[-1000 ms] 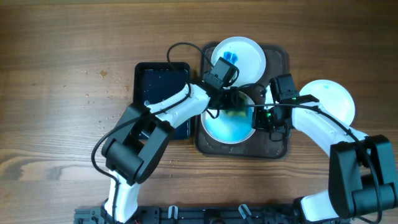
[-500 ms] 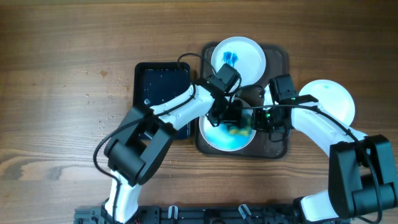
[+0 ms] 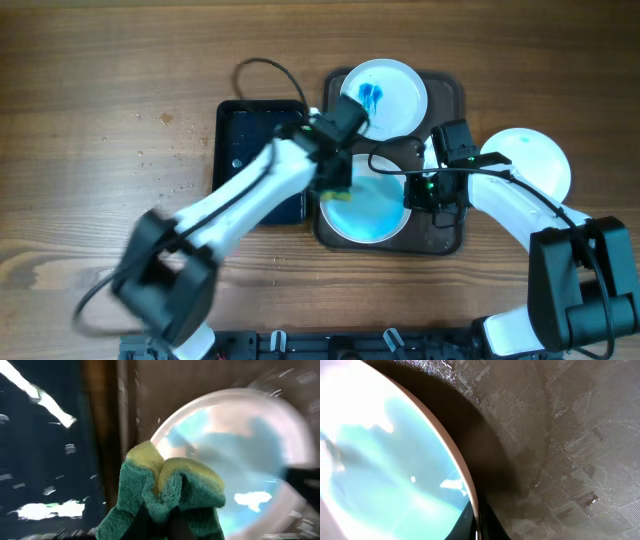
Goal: Clean dirty plates on tray and stack at the side
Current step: 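Return the sponge to the black tray with the left gripper, then lift the plate with the right gripper and tilt it over the black tray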
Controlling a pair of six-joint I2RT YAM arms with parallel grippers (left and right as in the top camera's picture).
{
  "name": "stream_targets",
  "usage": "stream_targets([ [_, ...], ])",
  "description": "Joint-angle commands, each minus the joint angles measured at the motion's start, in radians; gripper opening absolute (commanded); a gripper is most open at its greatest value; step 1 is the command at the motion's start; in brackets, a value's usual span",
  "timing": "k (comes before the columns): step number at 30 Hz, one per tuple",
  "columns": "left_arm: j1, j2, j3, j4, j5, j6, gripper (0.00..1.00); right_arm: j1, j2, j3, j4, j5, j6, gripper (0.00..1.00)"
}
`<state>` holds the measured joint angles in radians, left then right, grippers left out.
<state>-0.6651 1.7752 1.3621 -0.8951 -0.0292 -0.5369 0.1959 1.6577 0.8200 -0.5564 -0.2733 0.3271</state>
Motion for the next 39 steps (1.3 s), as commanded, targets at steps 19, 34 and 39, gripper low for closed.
stream_targets([
  [19,0.386,-0.15,-0.249,0.096,-0.06,0.036,0.75,-0.006,-0.027,-0.003,-0.05,0.068,-0.014,0.04],
  [34,0.505,-0.601,-0.169,0.0,-0.089,0.036,1.0,0.116,-0.158,0.484,-0.42,0.185,-0.085,0.04],
  [39,0.505,-0.605,-0.169,0.0,-0.088,0.036,1.0,0.281,-0.127,0.506,-0.208,0.327,-0.058,0.04],
])
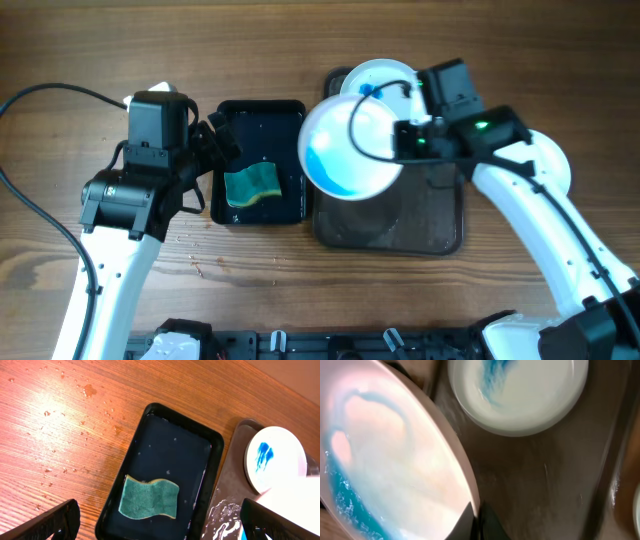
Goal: Clean dirty plates on tray and stack at the side
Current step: 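Lift the plate with the right gripper and tilt it over the black tray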
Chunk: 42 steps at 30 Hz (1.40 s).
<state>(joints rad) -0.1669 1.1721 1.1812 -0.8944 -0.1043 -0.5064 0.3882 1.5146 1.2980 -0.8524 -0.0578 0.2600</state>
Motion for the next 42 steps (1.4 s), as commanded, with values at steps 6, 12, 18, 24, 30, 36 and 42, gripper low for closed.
stream_targets([
  [6,0.006,-0.001,0.012,-0.001,-0.013,0.005,1.0,0.312,0.107,0.028,0.337,0.476,0.002,0.04],
  [12,0.006,-0.001,0.012,-0.001,-0.013,0.005,1.0,0.443,0.129,0.028,0.458,0.806,-0.137,0.04],
  [18,0.006,-0.001,0.012,-0.001,-0.013,0.005,1.0,0.527,0.129,0.028,0.549,0.958,-0.369,0.04],
  [24,0.006,-0.001,0.012,-0.001,-0.013,0.005,1.0,0.591,0.129,0.028,0.638,1.078,-0.518,0.04],
  [30,0.006,-0.001,0.012,-0.001,-0.013,0.005,1.0,0.619,0.129,0.028,0.702,1.118,-0.627,0.04],
  [36,0.006,-0.001,0.012,-0.001,-0.013,0.005,1.0,0.619,0.129,0.028,0.702,1.136,-0.627,0.04],
  [42,0.006,-0.001,0.012,-0.001,-0.013,0.005,1.0,0.619,0.129,0.028,0.702,1.136,-0.626,0.04],
])
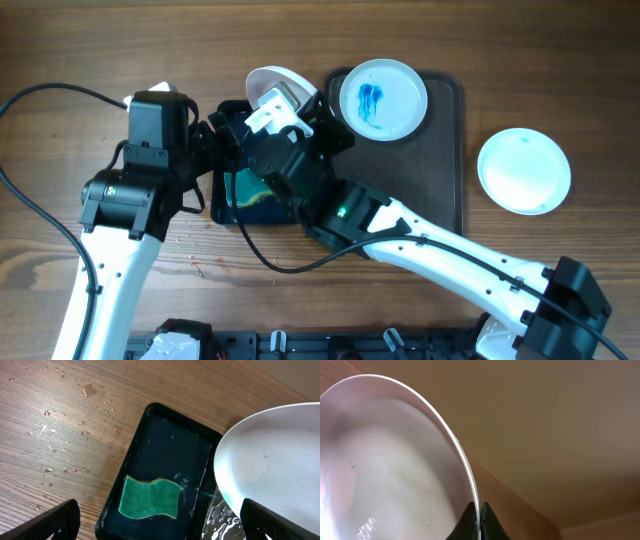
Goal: Clean dirty plates on tray and stack at the side
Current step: 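Lift the plate with the right gripper and tilt it over the black tray, then stack the plate onto the cleaned plate right of the brown tray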
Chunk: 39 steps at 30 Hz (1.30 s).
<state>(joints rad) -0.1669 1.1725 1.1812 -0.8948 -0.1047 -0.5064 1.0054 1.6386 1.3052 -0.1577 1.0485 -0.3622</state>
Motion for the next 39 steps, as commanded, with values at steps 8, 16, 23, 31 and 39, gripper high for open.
stream_targets([
  [8,0.006,-0.001,0.012,-0.001,-0.012,0.005,1.0,0.002,0.005,0.021,0.008,0.029,0.032,0.04],
  [16,0.006,-0.001,0.012,0.0,-0.012,0.005,1.0,-0.226,0.001,0.021,-0.316,-0.525,0.784,0.04],
  [23,0.006,-0.001,0.012,0.0,-0.012,0.005,1.0,-0.595,-0.073,0.021,-0.429,-1.299,0.823,0.04],
  [31,0.006,-0.001,0.012,0.0,-0.012,0.005,1.0,-1.131,-0.156,0.02,-0.707,-1.184,0.937,0.04],
  [39,0.006,-0.001,0.012,-0.001,-0.012,0.005,1.0,-1.622,-0.025,-0.082,-0.806,-1.152,0.768,0.04],
])
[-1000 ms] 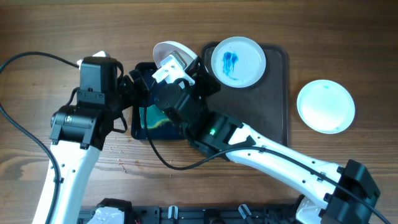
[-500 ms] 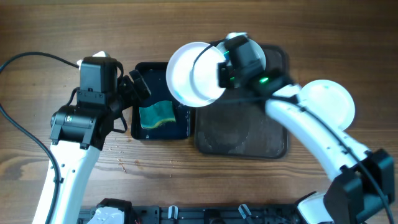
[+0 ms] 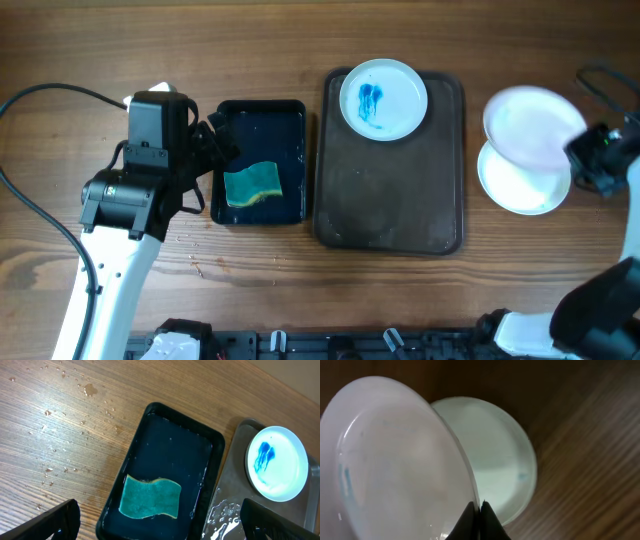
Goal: Clean dirty plates on tray and stack at the side
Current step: 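Stack the plate onto the cleaned plate right of the brown tray, then drag the last dirty plate toward the front of the brown tray with right gripper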
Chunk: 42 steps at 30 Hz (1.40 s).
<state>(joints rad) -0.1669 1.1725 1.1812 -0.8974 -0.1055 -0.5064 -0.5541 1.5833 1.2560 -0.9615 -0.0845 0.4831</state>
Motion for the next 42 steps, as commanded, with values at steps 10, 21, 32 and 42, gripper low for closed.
stream_targets([
  [10,0.006,-0.001,0.012,0.002,-0.011,0.005,1.0,-0.066,0.017,-0.1,0.035,-0.087,-0.133,0.42],
  [21,0.006,-0.001,0.012,0.002,-0.011,0.005,1.0,0.438,-0.138,-0.086,0.185,-0.25,-0.359,0.45],
  [32,0.006,-0.001,0.012,0.002,-0.011,0.005,1.0,0.639,0.243,-0.082,0.758,0.072,-0.359,0.53],
  [42,0.006,-0.001,0.012,0.002,-0.011,0.005,1.0,0.639,0.501,-0.04,0.896,-0.066,-0.317,0.09],
])
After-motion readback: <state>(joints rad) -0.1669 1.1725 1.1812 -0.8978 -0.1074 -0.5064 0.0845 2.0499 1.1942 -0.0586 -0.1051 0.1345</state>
